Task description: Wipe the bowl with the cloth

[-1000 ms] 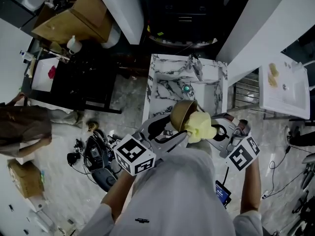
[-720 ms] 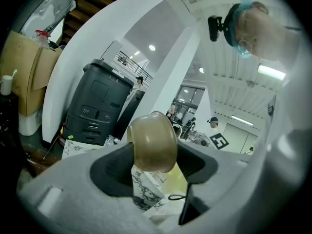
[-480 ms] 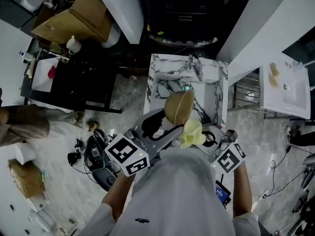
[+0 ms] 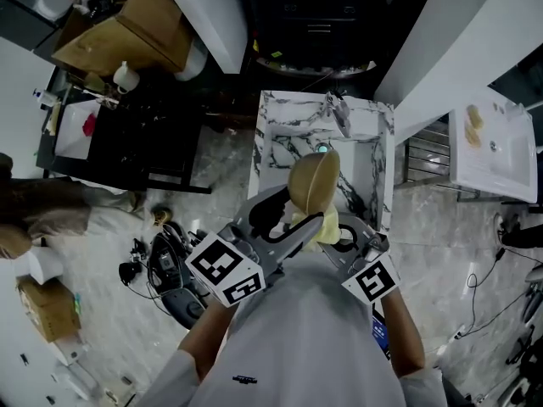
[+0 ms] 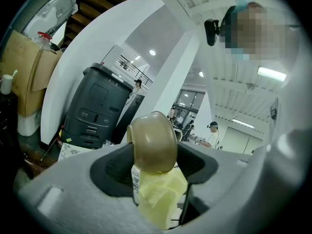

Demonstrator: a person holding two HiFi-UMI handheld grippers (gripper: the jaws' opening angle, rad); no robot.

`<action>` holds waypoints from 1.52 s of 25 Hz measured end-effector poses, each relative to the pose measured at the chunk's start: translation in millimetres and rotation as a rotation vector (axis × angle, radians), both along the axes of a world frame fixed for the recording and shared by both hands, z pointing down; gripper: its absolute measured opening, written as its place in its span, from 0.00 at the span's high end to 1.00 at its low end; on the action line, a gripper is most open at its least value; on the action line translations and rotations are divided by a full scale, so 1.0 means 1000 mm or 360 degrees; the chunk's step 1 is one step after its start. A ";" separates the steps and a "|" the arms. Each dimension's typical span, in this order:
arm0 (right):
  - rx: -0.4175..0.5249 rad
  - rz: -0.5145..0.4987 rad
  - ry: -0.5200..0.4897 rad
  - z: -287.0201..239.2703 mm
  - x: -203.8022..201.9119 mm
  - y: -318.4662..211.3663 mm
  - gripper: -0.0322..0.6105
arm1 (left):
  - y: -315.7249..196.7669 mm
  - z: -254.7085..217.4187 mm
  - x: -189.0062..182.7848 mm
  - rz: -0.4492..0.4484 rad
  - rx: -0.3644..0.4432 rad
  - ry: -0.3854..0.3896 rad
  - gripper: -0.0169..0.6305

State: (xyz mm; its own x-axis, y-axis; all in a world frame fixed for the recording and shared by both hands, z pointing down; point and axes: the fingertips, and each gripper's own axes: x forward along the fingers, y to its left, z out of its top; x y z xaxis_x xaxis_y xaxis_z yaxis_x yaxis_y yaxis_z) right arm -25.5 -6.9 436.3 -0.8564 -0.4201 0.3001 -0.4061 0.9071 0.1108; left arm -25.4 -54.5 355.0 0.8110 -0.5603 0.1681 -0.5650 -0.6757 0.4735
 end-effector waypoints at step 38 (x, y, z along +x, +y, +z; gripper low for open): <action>0.0070 0.0401 -0.0227 -0.014 0.075 -0.074 0.90 | 0.045 0.014 0.026 0.0307 -0.0066 -0.0012 0.54</action>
State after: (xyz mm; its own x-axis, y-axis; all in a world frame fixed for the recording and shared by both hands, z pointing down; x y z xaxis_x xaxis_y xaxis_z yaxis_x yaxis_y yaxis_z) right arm 49.9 -81.0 422.4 -0.7557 -0.6349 0.1608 -0.6323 0.7712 0.0734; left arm 0.4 -9.8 369.2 0.9012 -0.3874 0.1942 -0.4307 -0.7518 0.4993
